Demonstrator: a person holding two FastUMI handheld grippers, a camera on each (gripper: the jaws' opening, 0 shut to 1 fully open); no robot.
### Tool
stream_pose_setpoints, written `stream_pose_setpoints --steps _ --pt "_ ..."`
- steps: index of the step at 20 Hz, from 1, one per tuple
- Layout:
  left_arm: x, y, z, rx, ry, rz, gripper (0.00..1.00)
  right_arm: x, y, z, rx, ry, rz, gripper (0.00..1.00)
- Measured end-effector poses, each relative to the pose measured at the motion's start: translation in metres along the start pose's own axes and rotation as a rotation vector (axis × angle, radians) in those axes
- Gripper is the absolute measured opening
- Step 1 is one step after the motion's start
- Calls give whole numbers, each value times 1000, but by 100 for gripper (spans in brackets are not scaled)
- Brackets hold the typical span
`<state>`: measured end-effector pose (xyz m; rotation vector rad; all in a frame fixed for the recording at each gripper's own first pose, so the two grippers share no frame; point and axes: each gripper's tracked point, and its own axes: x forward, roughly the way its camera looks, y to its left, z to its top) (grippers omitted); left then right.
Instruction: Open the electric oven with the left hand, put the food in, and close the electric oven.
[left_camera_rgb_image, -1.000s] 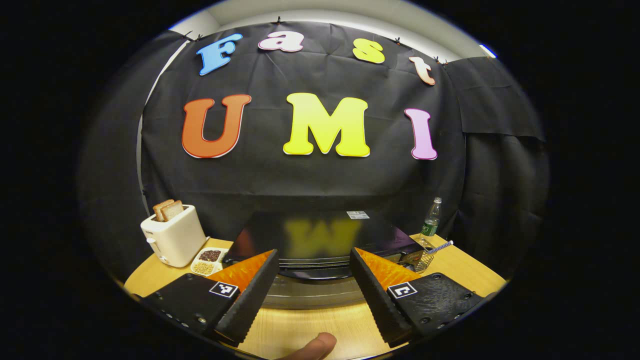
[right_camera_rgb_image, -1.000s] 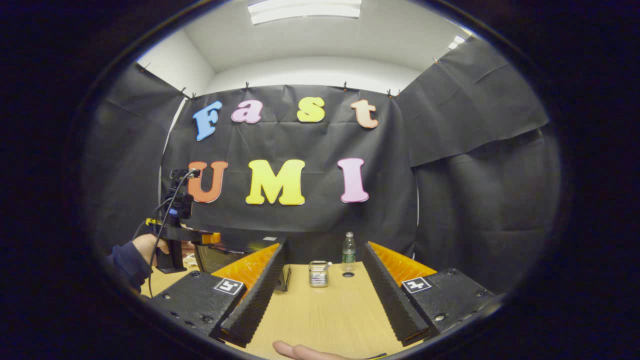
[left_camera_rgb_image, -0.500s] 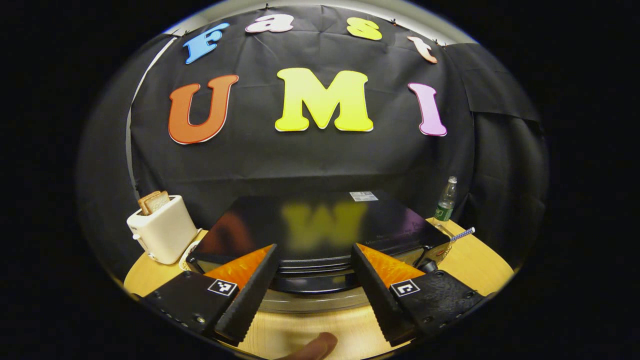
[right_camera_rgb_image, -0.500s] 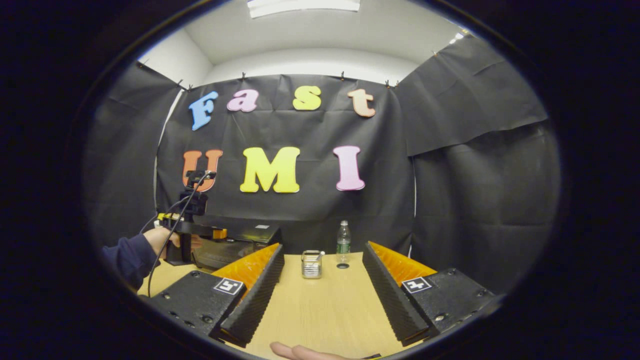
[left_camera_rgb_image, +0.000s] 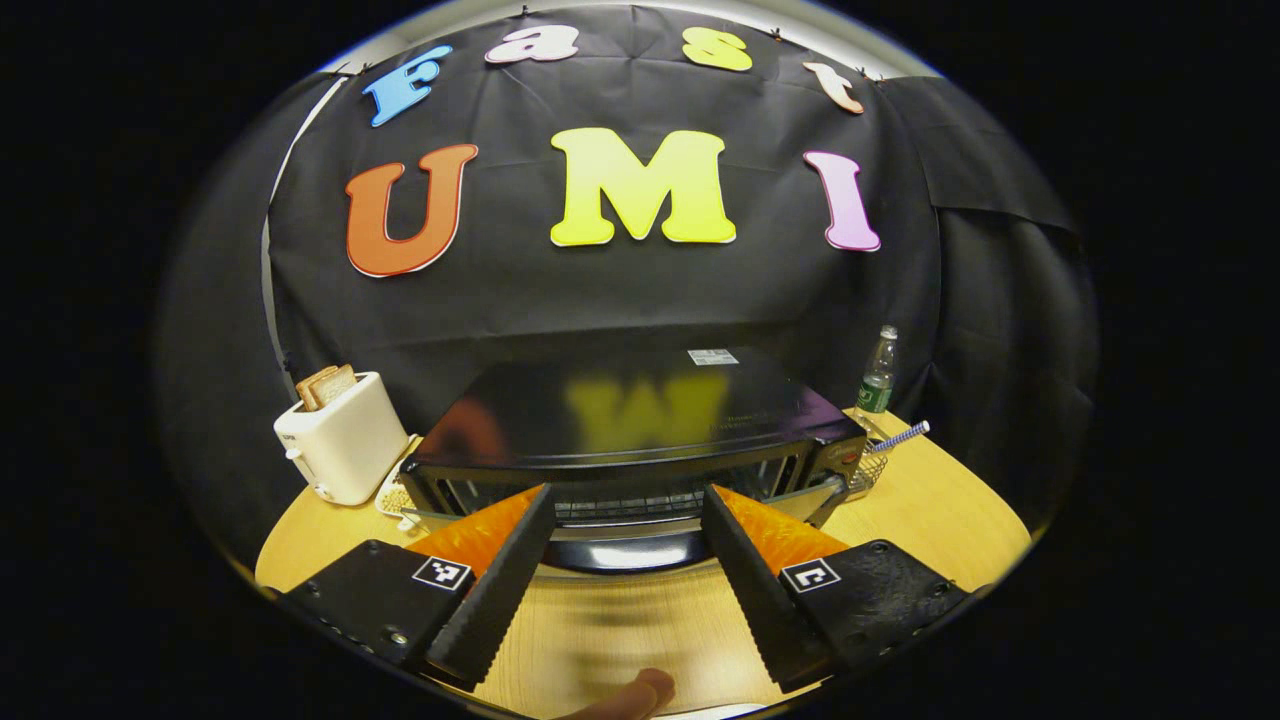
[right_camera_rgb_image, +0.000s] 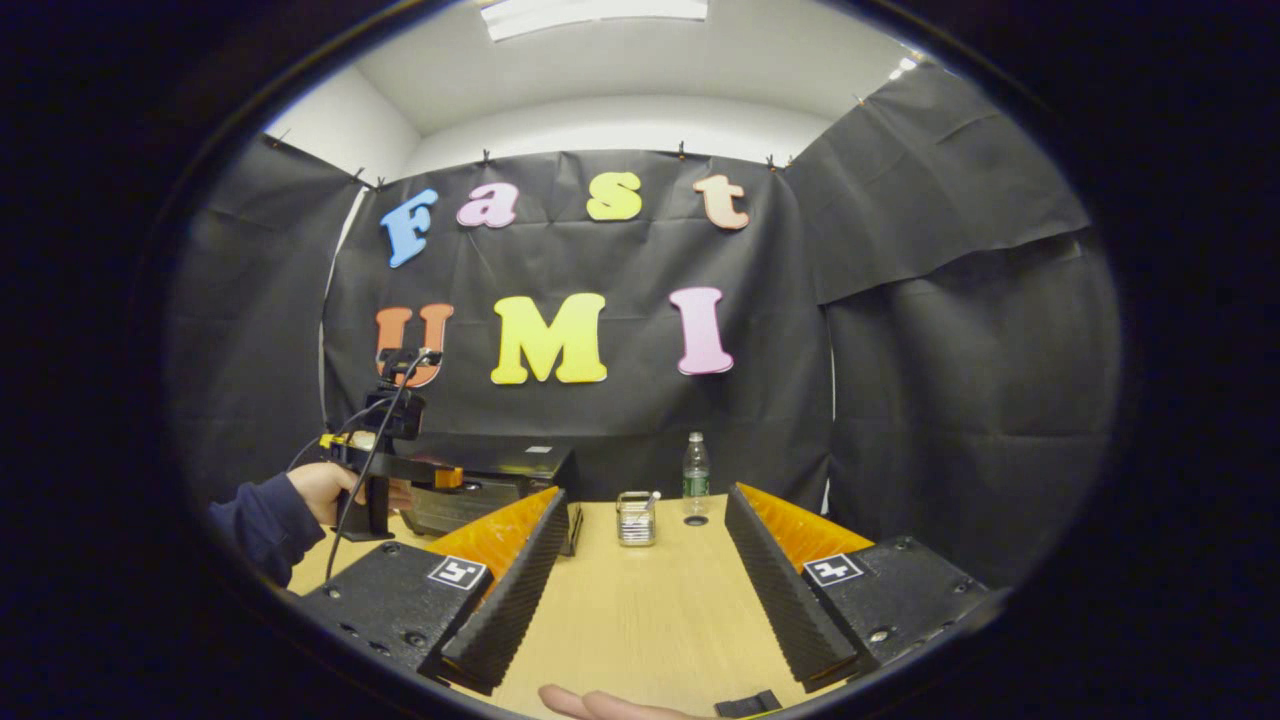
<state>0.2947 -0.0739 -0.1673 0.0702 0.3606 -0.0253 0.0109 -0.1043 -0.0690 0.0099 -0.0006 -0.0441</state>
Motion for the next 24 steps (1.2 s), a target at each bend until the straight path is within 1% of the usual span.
stream_pose_setpoints --steps 3,5,6,7,8,12,15,19,22,23,24 --pt "-17 -3 -12 -15 3 -7 98 -10 3 0 -6 1 -2 99" --pt "-30 -7 -21 -57 22 -18 98 -17 5 -1 -6 4 0 100" --pt "-33 -6 -30 -60 10 -13 98 -20 5 -1 -6 5 -1 100" --pt "-36 -5 -39 -65 28 -12 99 -22 6 -3 -6 6 -1 100" --pt "-40 -6 -40 -58 13 -11 99 -24 7 -4 -7 8 -1 100" --pt "-50 -9 -65 -69 33 -9 98 -32 12 -17 -12 38 2 99" --pt "-58 -11 -85 -55 46 -3 98 -37 15 -28 -20 60 0 100" --pt "-66 -16 -122 -60 123 -12 98 -39 23 -46 -17 101 4 100" --pt "-69 -16 -153 -107 210 -34 98 -36 35 -66 -29 150 18 100" --pt "-69 -17 -154 -125 212 -43 98 -35 39 -74 -34 165 25 96" --pt "-70 -14 -156 -137 221 -42 96 -33 46 -81 -37 180 38 96"
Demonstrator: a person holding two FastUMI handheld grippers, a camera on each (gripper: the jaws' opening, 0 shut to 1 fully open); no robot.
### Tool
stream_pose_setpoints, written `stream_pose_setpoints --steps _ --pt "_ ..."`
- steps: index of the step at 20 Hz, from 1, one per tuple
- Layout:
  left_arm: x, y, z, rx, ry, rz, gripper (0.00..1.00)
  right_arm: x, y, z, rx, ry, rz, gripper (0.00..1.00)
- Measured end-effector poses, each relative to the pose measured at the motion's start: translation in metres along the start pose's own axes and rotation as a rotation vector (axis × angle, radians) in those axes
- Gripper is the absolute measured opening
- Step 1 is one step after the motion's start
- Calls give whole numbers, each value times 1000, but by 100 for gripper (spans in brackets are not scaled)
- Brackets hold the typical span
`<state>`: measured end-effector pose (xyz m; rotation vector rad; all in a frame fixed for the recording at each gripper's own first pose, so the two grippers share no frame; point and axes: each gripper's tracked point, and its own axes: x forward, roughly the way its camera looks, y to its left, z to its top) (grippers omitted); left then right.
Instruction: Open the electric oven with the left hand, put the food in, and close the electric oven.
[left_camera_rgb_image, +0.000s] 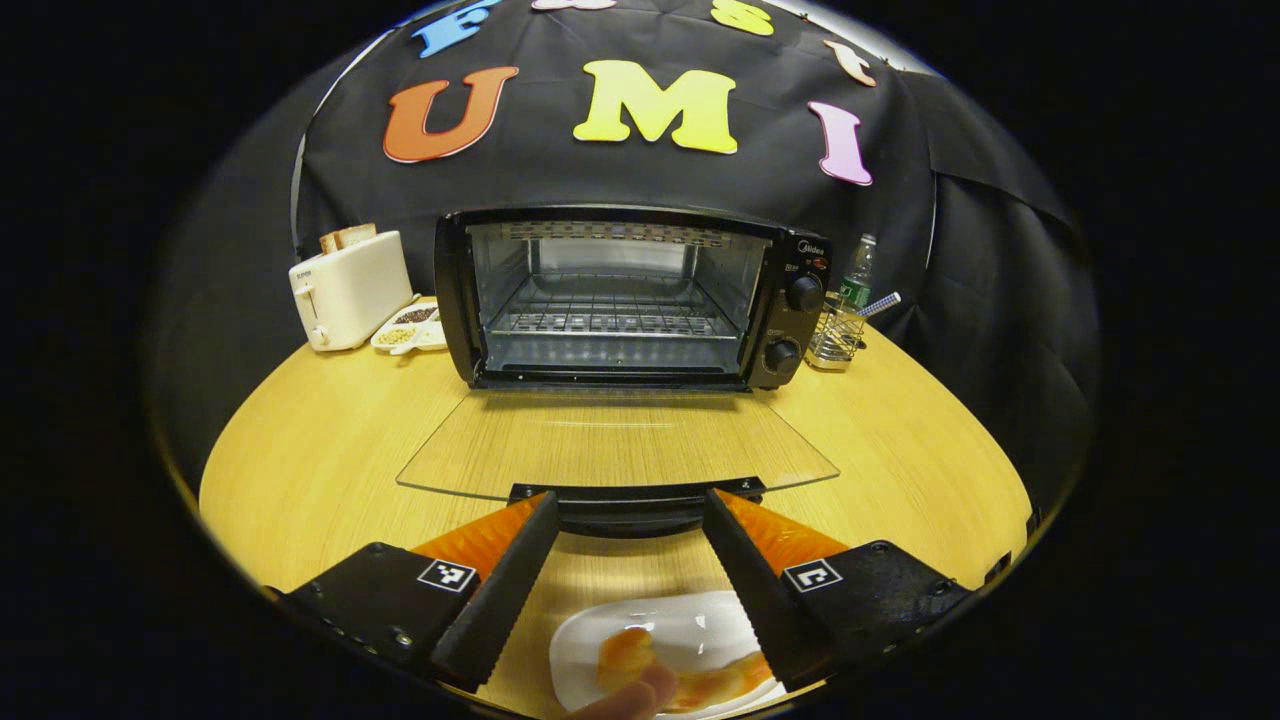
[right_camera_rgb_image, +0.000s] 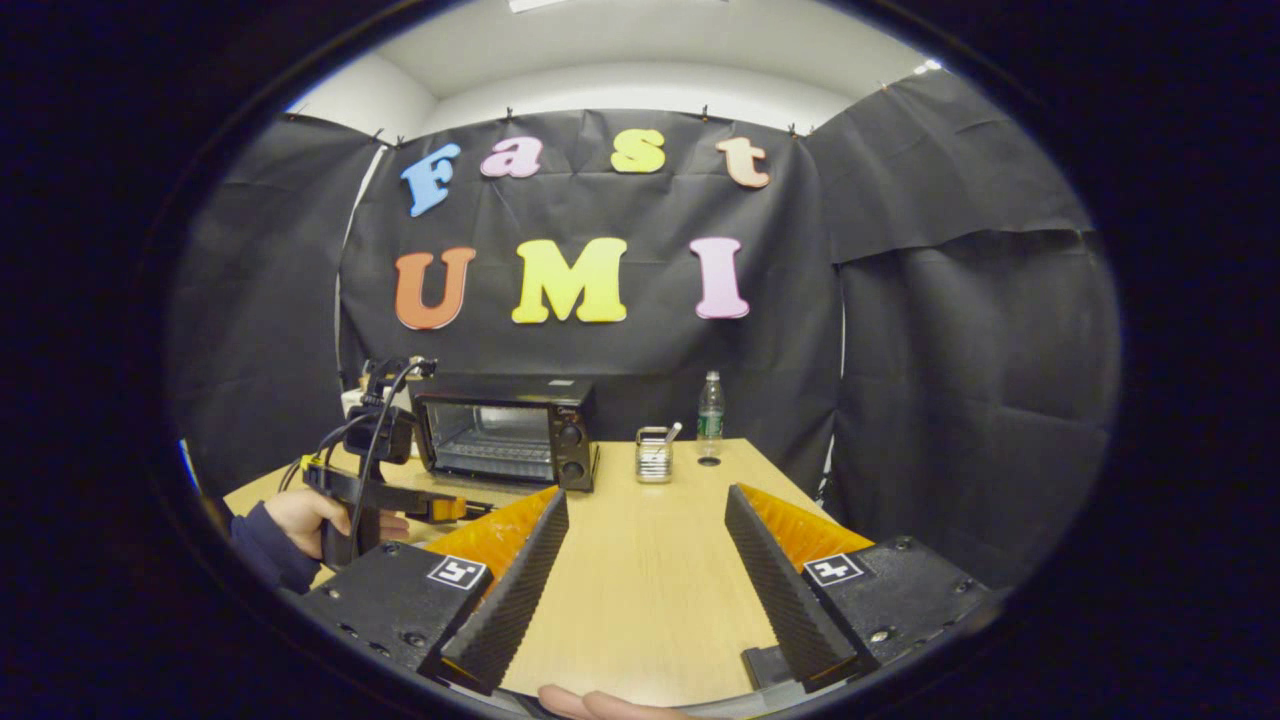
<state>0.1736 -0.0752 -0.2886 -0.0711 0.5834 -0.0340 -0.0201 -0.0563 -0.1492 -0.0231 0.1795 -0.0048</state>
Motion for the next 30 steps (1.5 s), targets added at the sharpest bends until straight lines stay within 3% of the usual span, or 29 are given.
stream_pose_setpoints --steps 5,6,7,13,19,22,26,30 --pt "-25 16 12 -58 -60 -32 93 23 48 -37 16 81 139 97" --pt "-37 21 16 -62 -86 -34 83 29 63 -46 21 101 184 97" --pt "-47 27 17 -61 -109 -36 93 38 75 -56 21 130 226 97" --pt "-108 64 32 -20 -261 3 93 64 169 -111 -51 286 541 100" --pt "-107 82 39 -36 -285 -3 93 80 190 -118 -48 305 570 96" --pt "-89 70 54 -43 -272 -28 93 81 190 -112 -57 285 574 100" --pt "-55 45 104 -13 -313 -60 93 86 180 -102 -63 248 550 100" --pt "-12 35 167 -8 -365 -33 93 95 165 -88 -75 190 495 96"
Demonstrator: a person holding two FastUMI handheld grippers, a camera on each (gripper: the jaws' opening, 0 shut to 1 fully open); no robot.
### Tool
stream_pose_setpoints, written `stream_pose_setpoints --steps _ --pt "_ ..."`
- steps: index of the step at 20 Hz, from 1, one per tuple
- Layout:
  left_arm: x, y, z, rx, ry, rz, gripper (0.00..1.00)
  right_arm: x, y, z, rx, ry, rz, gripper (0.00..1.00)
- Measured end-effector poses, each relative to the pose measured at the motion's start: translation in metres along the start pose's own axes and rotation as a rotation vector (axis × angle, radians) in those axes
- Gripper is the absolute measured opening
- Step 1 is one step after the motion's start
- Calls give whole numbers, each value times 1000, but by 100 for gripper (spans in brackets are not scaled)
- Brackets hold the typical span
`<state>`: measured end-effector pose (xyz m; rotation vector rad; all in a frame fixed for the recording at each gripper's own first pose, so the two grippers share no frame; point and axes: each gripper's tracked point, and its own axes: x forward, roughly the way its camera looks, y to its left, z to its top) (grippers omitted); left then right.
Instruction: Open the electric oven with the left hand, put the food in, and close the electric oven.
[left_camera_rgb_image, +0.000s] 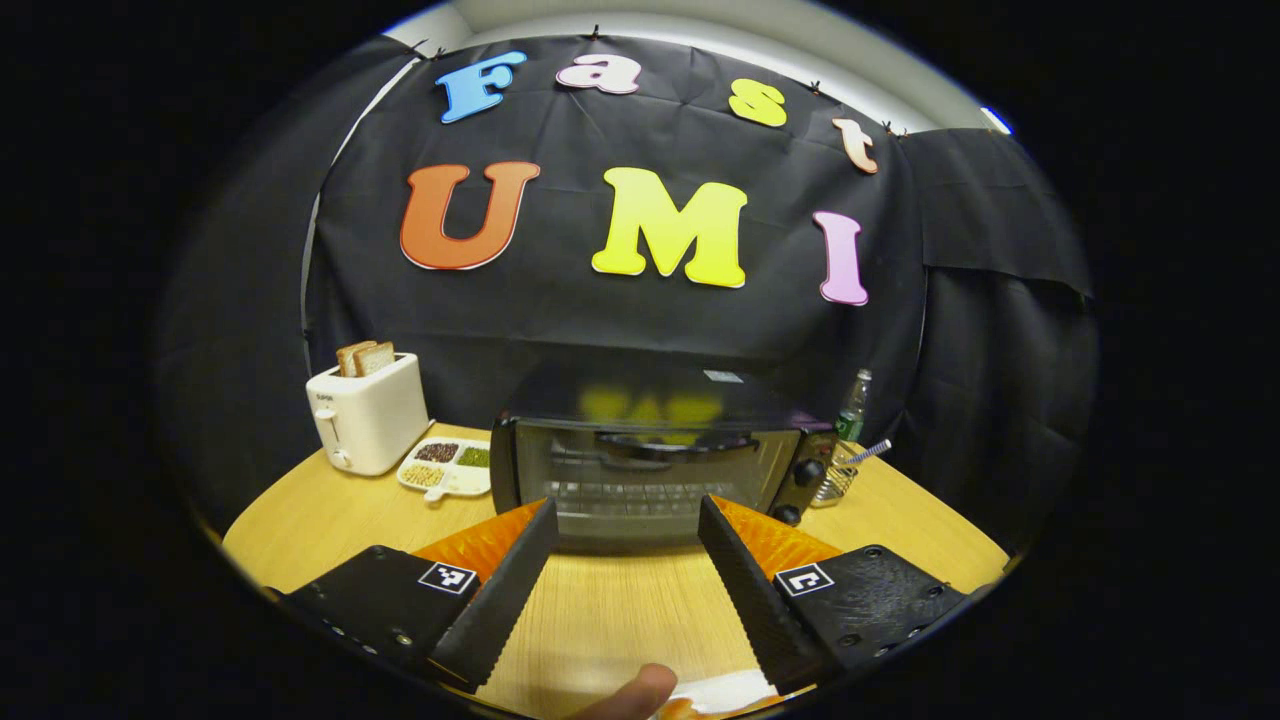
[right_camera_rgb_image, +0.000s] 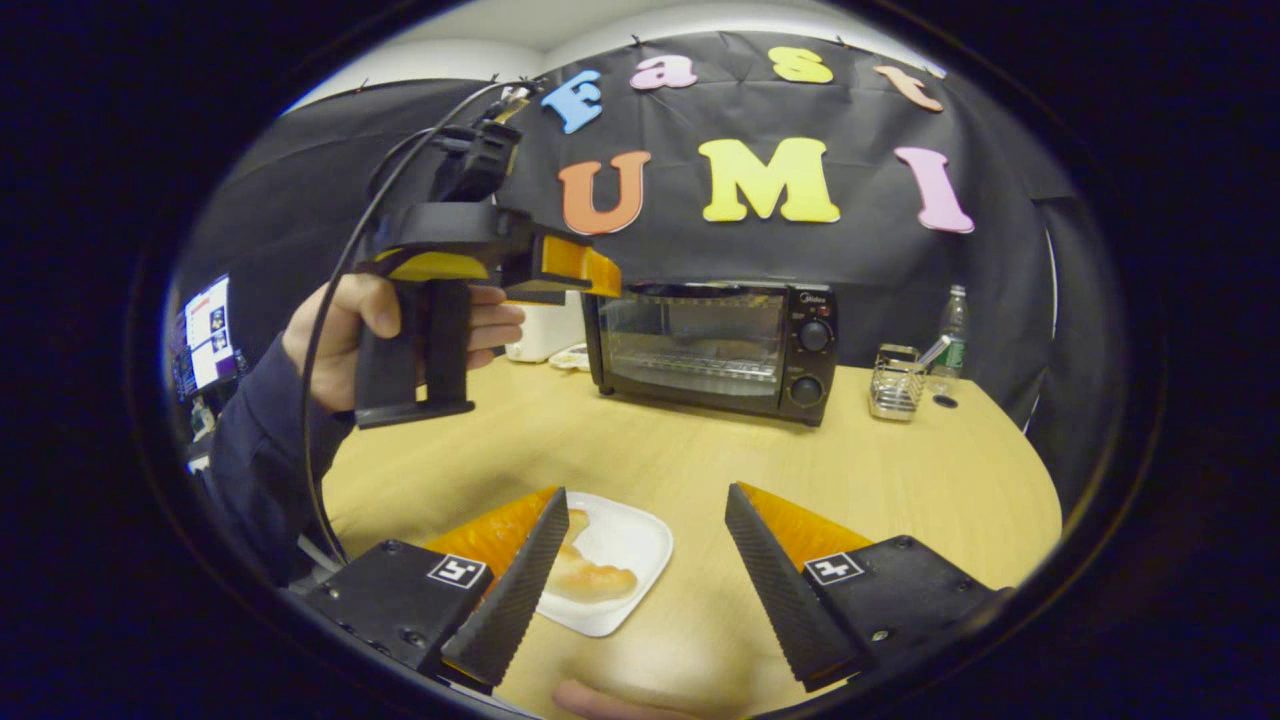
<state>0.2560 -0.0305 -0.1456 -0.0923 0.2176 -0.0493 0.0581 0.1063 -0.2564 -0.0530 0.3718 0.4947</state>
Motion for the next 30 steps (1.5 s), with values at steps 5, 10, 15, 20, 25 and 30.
stream_pose_setpoints --steps 5,10,15,20,25,30 --pt "68 -1 20 -2 5 32 93 -9 -47 27 10 -120 -191 100" --pt "111 -9 21 80 39 35 93 -21 -63 46 -10 -204 -271 100" --pt "99 -18 3 97 104 52 97 -40 -77 60 -24 -245 -325 100" --pt "59 -39 -16 153 132 -28 97 -57 -74 63 -24 -261 -326 97" --pt "15 -41 -50 157 163 -33 100 -69 -72 62 -15 -250 -327 97" --pt "-21 -38 -130 58 308 -36 100 -68 -68 51 10 -225 -304 97"
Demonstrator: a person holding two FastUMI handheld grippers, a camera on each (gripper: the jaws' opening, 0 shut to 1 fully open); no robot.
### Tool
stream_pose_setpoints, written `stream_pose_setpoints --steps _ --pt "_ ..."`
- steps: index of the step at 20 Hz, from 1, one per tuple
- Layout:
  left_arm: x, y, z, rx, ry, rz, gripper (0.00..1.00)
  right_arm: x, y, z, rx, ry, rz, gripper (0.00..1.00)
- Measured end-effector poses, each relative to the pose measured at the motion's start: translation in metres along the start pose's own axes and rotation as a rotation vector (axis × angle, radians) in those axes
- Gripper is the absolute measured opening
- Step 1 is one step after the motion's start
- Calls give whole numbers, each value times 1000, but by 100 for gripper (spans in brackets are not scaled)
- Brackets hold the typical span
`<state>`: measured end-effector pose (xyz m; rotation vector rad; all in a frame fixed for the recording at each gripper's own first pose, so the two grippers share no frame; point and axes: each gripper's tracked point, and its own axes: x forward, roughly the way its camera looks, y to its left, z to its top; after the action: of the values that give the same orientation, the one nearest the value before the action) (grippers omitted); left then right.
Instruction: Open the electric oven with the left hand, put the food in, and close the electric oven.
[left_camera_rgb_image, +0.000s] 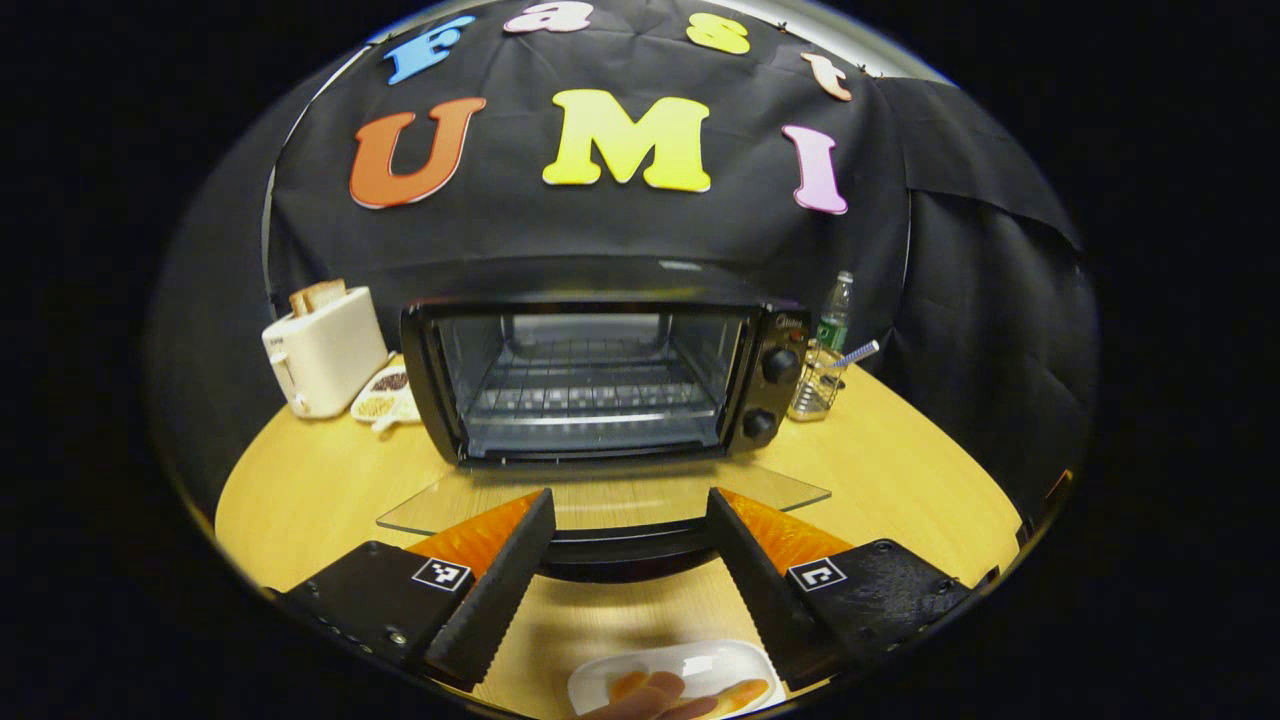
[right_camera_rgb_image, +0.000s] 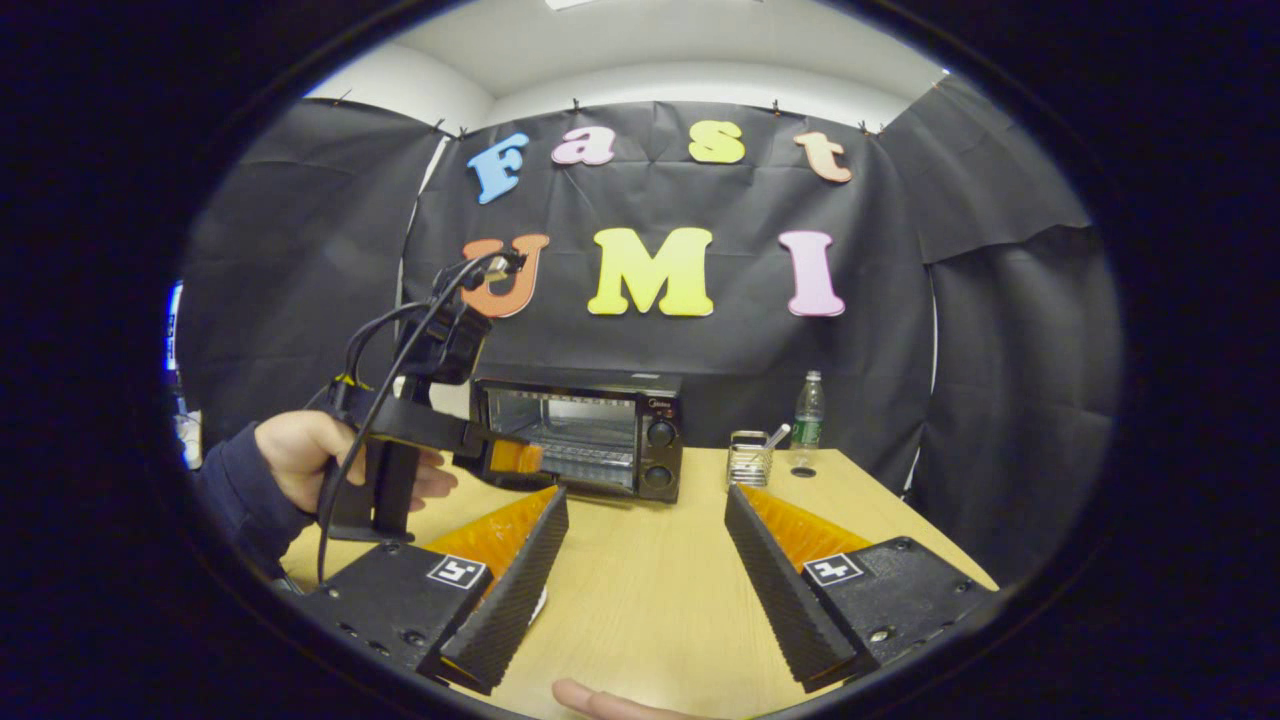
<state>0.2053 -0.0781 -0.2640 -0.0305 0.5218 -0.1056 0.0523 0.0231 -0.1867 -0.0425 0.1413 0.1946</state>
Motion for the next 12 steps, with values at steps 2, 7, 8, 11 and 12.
stream_pose_setpoints --steps 2,7,8,11,12 --pt "6 2 -20 -17 43 5 99 1 3 -7 13 20 11 97" --pt "22 2 -43 -33 114 -6 97 5 20 -37 40 110 70 100" --pt "22 3 -42 -45 116 -12 96 6 24 -43 43 131 86 100" --pt "19 8 -32 -55 71 -26 95 9 47 -63 52 209 175 100" --pt "18 12 -28 -60 58 -20 93 11 59 -71 54 238 219 100"
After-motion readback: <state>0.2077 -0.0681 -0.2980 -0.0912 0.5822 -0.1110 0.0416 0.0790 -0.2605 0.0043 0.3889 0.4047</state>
